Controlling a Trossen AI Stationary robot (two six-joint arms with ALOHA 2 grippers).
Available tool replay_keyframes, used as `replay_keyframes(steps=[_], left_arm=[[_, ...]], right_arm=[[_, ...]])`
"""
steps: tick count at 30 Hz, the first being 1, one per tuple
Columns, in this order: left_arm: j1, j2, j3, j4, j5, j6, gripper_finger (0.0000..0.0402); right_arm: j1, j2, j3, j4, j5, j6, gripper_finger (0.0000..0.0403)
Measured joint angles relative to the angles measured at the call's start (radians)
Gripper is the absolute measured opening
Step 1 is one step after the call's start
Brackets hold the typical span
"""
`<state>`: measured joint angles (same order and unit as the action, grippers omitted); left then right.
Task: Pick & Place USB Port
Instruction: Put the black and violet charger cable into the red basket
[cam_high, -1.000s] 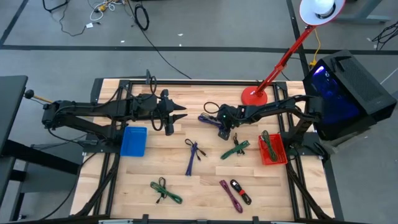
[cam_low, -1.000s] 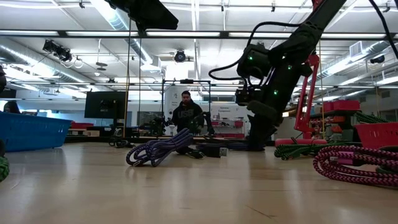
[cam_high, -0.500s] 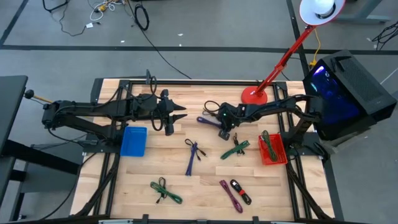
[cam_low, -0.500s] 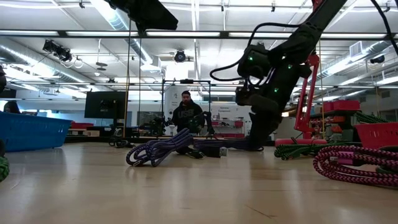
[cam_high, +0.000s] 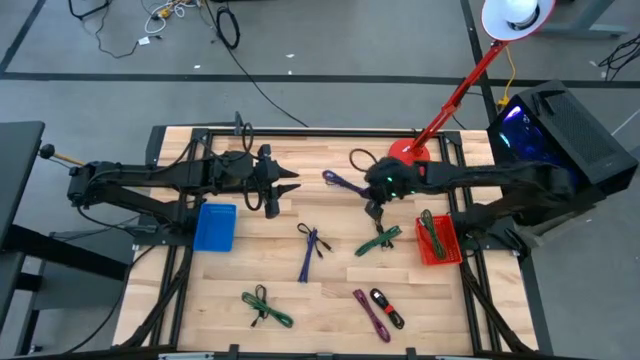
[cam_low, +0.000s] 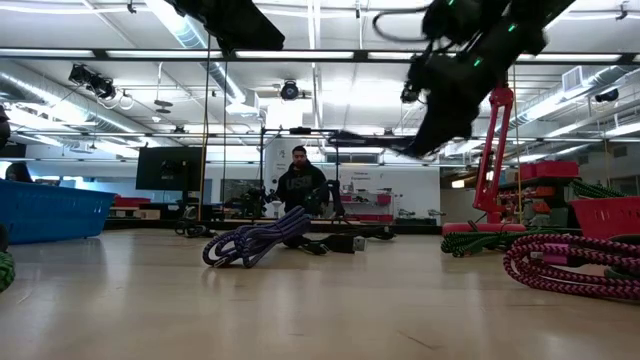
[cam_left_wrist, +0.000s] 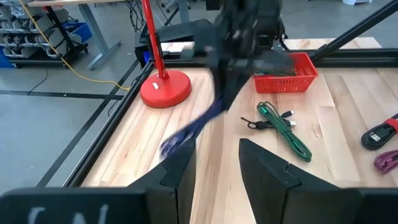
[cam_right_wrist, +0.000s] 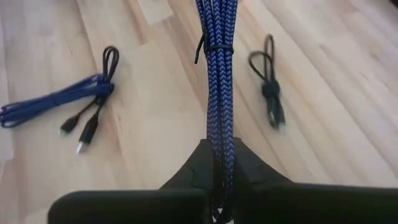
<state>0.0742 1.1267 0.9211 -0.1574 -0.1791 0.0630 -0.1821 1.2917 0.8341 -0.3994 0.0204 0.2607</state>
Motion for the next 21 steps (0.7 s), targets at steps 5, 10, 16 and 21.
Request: replay_keyframes(steps=[5, 10, 16, 21], left_arm=[[0.0, 0.0, 0.0, -0.011, 0.0, 0.001, 0.0126], [0.0, 0.0, 0.0, -0.036, 0.0, 0.001, 0.0126], [0.0, 0.0, 0.0, -0.062, 0.0, 0.0, 0.0126], [0.0, 0.0, 0.0, -0.074, 0.0, 0.001, 0.0126]], right_arm=[[0.151, -0.172, 0.0, -0.156, 0.19, 0.162, 0.0013], [0.385, -0.304, 0.0, -0.298, 0.435, 0.428, 0.0013], [0.668, -0.335, 0.0, -0.502, 0.7, 0.846, 0.0013], [0.807, -0.279, 0.0, -0.684, 0.752, 1.194, 0.0013]])
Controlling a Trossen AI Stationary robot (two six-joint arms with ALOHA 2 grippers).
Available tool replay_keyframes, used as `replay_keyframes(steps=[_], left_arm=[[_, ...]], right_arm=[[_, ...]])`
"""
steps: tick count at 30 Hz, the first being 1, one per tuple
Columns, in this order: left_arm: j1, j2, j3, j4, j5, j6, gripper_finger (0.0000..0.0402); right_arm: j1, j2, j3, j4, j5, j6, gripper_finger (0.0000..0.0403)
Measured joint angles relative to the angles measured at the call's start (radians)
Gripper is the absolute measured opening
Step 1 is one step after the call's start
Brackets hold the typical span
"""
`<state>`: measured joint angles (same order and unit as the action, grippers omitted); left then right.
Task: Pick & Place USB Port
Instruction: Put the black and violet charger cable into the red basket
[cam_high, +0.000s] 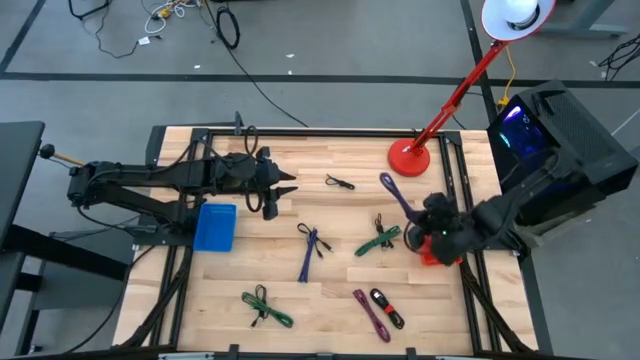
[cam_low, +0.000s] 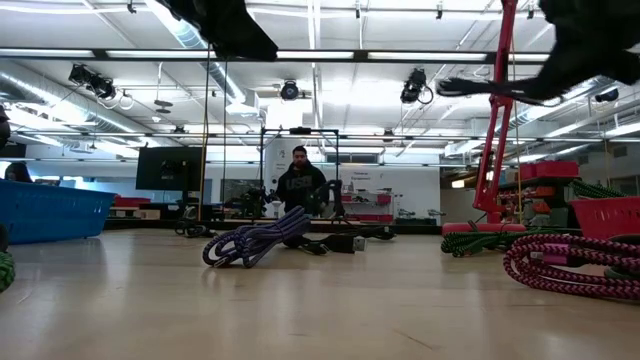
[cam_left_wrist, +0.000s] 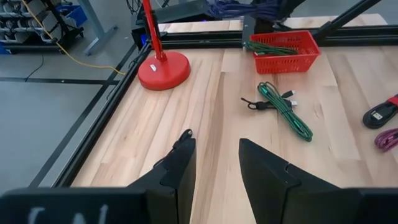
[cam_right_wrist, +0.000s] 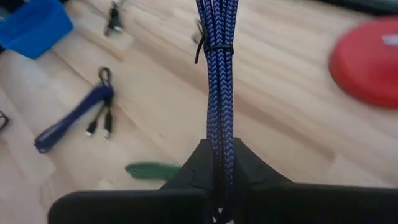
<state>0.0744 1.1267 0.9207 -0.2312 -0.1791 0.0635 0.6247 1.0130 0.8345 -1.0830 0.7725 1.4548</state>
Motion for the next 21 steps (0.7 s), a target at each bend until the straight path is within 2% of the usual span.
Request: replay_keyframes(steps=[7, 13, 21], left_arm=[[0.0, 0.0, 0.0, -0.042, 0.0, 0.0, 0.0126], [0.0, 0.0, 0.0, -0.066, 0.0, 0.0, 0.0126], [0.0, 0.0, 0.0, -0.083, 0.0, 0.001, 0.0126]], right_arm=[[0.068, 0.103, 0.0, -0.225, -0.163, 0.323, 0.0013], [0.13, 0.129, 0.0, -0.333, -0.279, 0.491, 0.0013], [0.235, 0.195, 0.001, -0.395, -0.442, 0.682, 0.0012]])
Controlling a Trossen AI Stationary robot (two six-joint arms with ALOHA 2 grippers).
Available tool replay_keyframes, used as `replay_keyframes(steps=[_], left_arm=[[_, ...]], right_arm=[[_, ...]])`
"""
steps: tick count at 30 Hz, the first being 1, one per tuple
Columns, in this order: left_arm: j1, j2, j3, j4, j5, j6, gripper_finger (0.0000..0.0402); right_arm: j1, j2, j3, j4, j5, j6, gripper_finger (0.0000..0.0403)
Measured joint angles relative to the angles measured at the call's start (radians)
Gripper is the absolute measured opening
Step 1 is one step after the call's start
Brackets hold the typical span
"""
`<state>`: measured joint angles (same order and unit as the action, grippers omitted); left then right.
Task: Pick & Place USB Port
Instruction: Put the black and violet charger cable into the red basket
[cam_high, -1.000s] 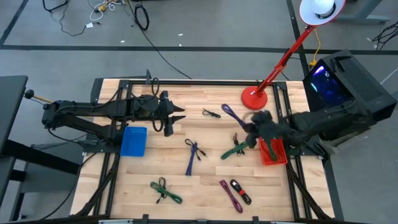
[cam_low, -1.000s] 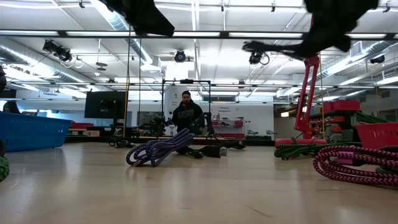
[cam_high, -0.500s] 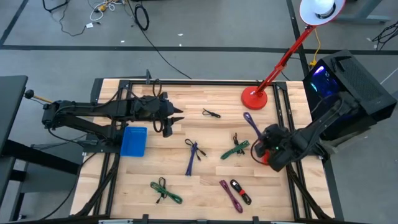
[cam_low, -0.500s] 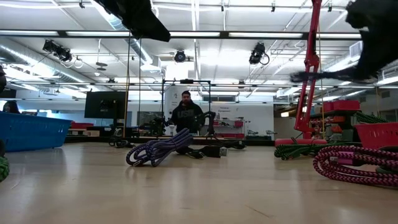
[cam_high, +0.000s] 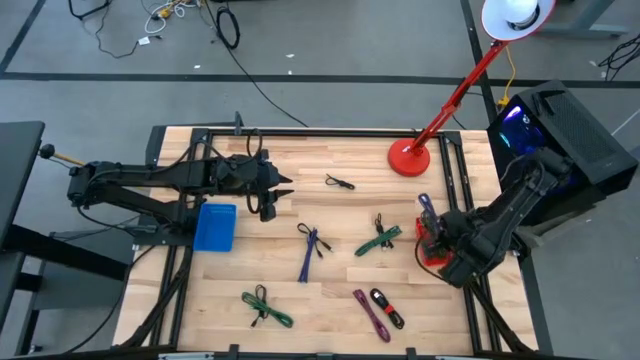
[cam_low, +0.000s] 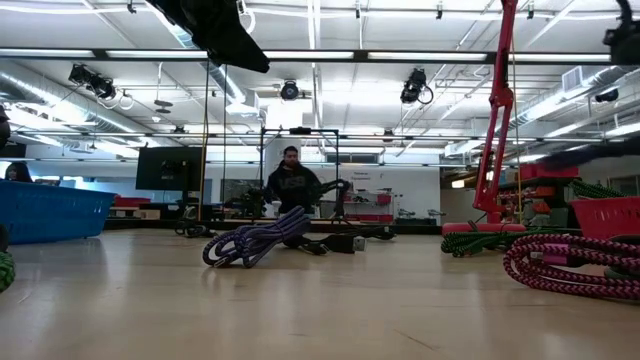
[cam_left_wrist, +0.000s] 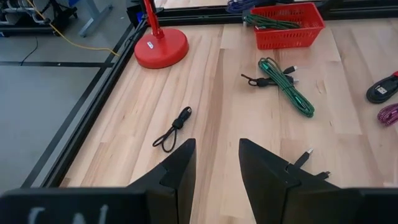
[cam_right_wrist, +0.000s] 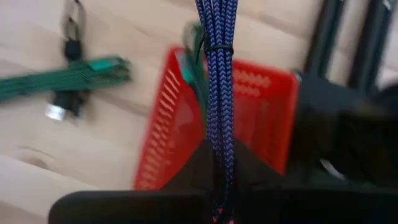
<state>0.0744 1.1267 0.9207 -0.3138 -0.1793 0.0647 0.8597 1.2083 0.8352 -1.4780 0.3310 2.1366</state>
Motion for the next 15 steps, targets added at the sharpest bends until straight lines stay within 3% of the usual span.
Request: replay_keyframes(steps=[4, 15], left_arm=[[0.0, 0.0, 0.0, 0.0, 0.0, 0.0, 0.0126], [0.0, 0.0, 0.0, 0.001, 0.0, 0.0, 0.0126]], right_arm=[[0.037, 0.056, 0.0, 0.023, -0.06, 0.044, 0.0012], [0.077, 0.165, 0.0, 0.07, -0.095, 0.049, 0.0012]])
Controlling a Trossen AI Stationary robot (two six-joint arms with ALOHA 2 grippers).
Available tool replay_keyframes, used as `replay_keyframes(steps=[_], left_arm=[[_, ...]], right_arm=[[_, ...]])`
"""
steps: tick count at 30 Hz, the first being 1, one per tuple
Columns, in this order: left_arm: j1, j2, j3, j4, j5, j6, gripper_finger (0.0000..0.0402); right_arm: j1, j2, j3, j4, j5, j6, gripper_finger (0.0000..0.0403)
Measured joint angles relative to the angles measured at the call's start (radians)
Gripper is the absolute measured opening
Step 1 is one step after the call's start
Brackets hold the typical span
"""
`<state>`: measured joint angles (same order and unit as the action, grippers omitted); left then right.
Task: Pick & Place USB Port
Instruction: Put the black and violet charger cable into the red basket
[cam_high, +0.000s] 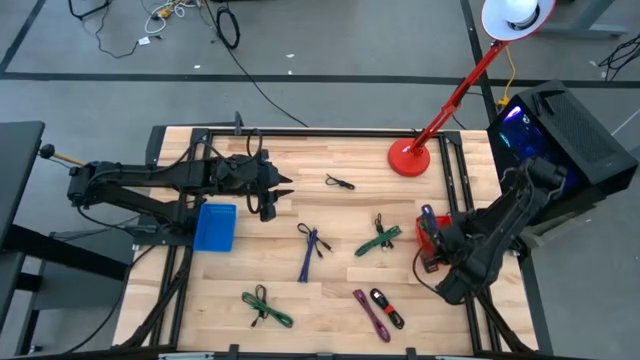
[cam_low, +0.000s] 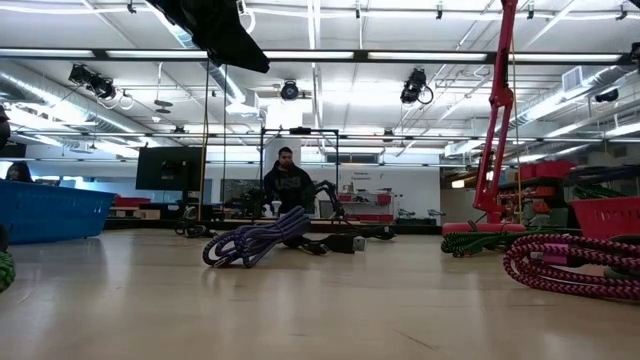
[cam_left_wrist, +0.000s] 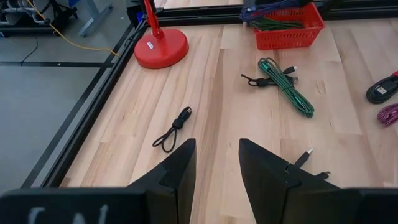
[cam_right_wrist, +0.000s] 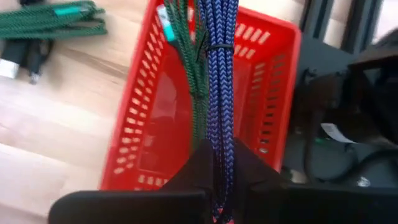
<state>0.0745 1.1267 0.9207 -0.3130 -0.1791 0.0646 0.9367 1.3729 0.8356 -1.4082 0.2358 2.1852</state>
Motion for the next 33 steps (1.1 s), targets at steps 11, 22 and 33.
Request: replay_keyframes(steps=[11, 22, 33], left_arm=[[0.0, 0.0, 0.0, 0.0, 0.0, -0.001, 0.0126], [0.0, 0.0, 0.0, 0.0, 0.0, -0.001, 0.0126], [0.0, 0.0, 0.0, 0.001, 0.0, -0.009, 0.0126]], right_arm=[[0.017, 0.014, 0.0, 0.034, -0.01, 0.002, 0.0015], [0.055, 0.014, 0.0, 0.063, -0.031, 0.006, 0.012], [0.054, 0.014, 0.0, -0.085, -0.029, 0.009, 0.0174]])
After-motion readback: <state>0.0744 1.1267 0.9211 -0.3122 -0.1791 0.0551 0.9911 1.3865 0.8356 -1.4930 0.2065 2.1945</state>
